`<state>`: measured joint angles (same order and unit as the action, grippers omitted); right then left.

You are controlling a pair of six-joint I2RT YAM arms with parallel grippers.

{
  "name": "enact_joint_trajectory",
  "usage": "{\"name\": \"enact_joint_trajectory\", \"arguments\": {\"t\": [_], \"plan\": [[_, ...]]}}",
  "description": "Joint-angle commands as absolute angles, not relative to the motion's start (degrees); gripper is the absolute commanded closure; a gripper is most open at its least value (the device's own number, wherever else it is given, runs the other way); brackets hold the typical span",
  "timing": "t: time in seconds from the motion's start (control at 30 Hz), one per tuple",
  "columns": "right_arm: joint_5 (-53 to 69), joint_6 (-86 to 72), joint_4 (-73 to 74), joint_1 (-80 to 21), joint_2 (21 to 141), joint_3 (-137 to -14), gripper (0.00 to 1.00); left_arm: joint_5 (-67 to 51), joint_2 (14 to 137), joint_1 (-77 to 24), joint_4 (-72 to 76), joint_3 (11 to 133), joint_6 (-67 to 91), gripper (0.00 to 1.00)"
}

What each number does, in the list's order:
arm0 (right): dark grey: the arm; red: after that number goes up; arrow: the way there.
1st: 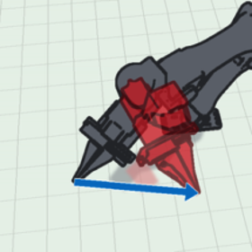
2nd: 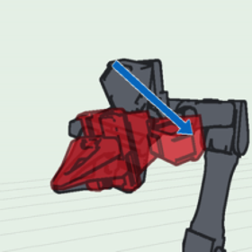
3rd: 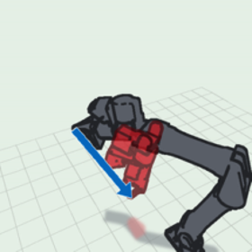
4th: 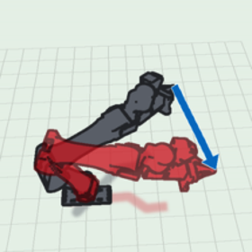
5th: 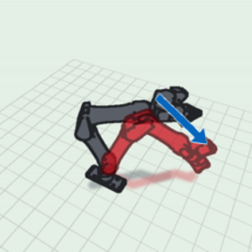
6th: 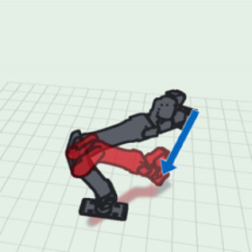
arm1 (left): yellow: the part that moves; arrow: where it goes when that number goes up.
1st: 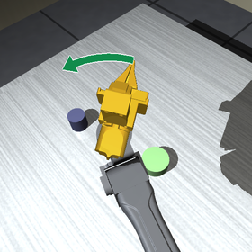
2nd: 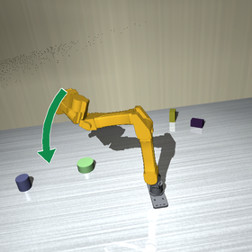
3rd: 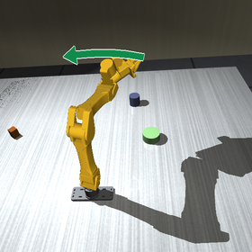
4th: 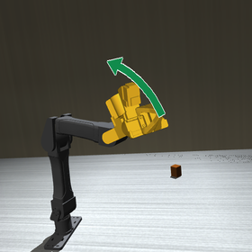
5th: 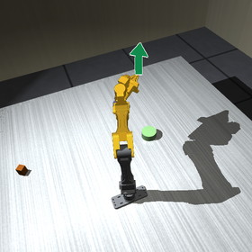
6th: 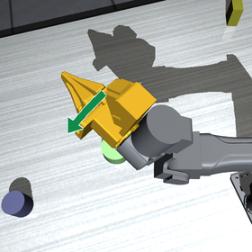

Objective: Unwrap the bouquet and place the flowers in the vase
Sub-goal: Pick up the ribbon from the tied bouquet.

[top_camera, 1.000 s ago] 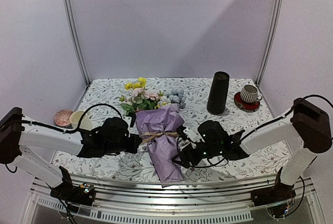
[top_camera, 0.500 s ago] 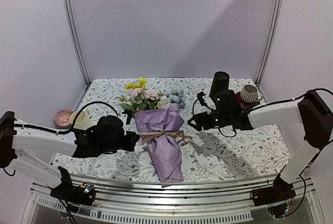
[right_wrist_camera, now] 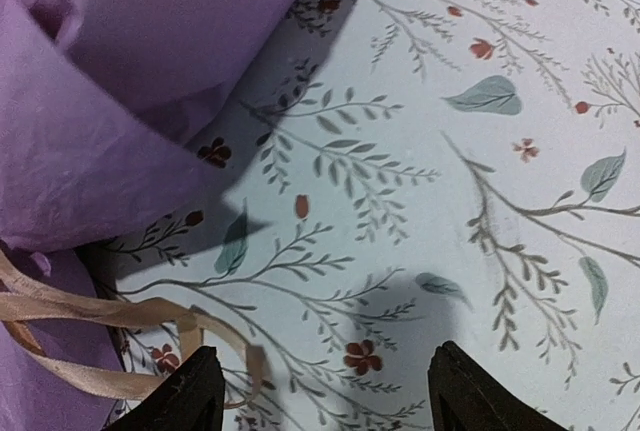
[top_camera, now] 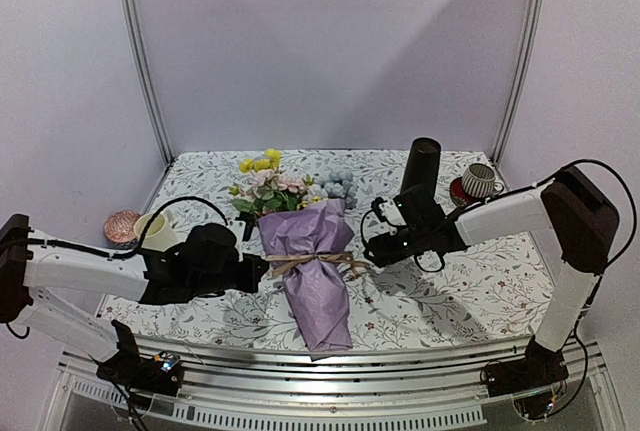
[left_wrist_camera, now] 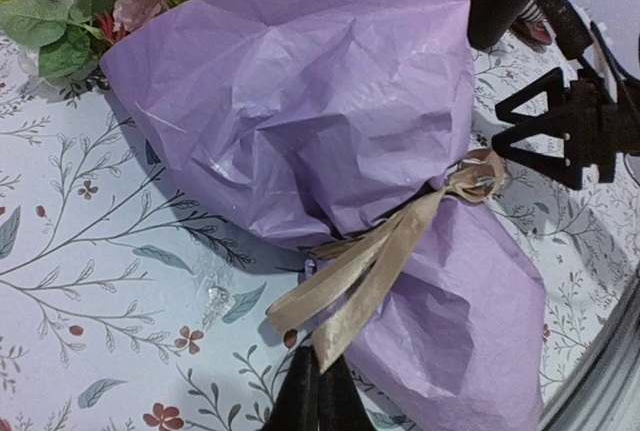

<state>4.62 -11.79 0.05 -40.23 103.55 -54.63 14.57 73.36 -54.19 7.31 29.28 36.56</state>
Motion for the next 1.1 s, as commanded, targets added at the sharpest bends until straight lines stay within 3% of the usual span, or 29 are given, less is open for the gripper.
{"name": "enact_joint_trajectory", "arguments": {"t": [0.0,0.23,0.67,0.83,0.97,1.07], "plan": [[2.0,-11.4,1.2,-45.3,104.8,-54.1,0.27,14.2,74.1,-53.9,9.0,29.2,35.4,1.0],[6.3,-11.5,-5.4,-49.2,99.4,-48.8,0.27,14.3,74.7,-53.9,7.7,30.8,34.9,1.0],[2.0,-9.5,-6.3,-47.1,95.1,-46.3,0.25,14.9,73.3,-53.9,6.5,31.1,34.5,1.0],[-3.3,-6.5,-4.2,-47.0,95.9,-49.5,0.28,14.9,73.1,-53.9,6.3,30.8,34.5,1.0],[-5.1,-4.1,-3.0,-47.1,98.0,-52.6,0.39,14.9,73.1,-53.9,6.2,30.8,34.5,1.0],[-6.8,-2.5,-4.0,-47.9,99.9,-53.4,0.4,14.9,73.0,-53.9,6.4,30.8,34.5,1.0]]}}
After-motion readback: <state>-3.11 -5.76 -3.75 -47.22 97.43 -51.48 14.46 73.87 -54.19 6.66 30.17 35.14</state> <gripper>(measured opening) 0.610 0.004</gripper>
